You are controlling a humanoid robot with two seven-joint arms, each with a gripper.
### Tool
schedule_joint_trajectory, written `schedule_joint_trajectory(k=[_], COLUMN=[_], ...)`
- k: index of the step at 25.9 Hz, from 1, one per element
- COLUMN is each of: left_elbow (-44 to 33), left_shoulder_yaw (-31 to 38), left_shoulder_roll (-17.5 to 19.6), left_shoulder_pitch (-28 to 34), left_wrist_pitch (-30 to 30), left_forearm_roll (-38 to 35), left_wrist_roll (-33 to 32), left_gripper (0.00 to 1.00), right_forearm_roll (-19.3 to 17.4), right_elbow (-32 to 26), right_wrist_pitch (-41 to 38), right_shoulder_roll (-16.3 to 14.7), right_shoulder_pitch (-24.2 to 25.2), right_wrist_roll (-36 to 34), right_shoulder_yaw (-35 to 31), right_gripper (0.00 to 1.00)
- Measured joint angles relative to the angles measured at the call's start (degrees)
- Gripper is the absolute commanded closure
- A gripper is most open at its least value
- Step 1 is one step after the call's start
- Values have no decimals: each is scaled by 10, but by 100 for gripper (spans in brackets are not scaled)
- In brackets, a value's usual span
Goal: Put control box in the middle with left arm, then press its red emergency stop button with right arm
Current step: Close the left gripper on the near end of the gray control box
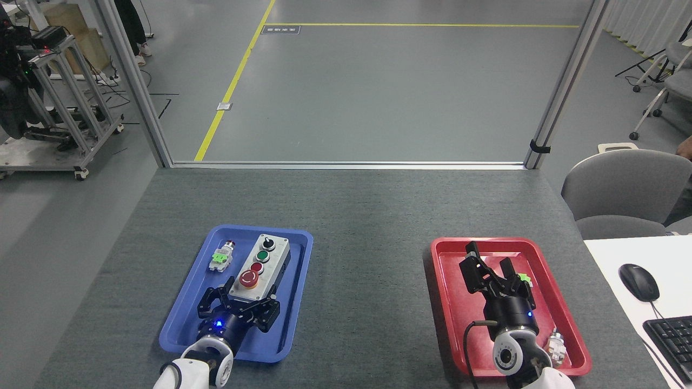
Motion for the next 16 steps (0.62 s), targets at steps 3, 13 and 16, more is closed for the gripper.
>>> schedule_joint_trajectory(k=[3, 13, 16], left_elbow=[10, 17, 18], left_shoulder_yaw=[-1, -4, -5], left_shoulder_roll=[-1, -10, -11], left_shoulder_pitch=[-3, -13, -15], left_wrist_pitch=[-1, 0, 0], left_forearm_roll=[0, 0, 0], left_wrist_roll=[0, -4, -5], left_gripper=[1, 23, 46], right_forearm_roll=[0, -1, -1], right_elbow=[0, -1, -1], right_wrist_pitch=[0, 0, -1], right_shoulder_roll=[-2, -4, -4], right_shoulder_pitch=[-1, -8, -9], right_wrist_roll=[-1, -1, -1], right_shoulder_yaw=[0, 0, 0], right_gripper=[0, 0, 0])
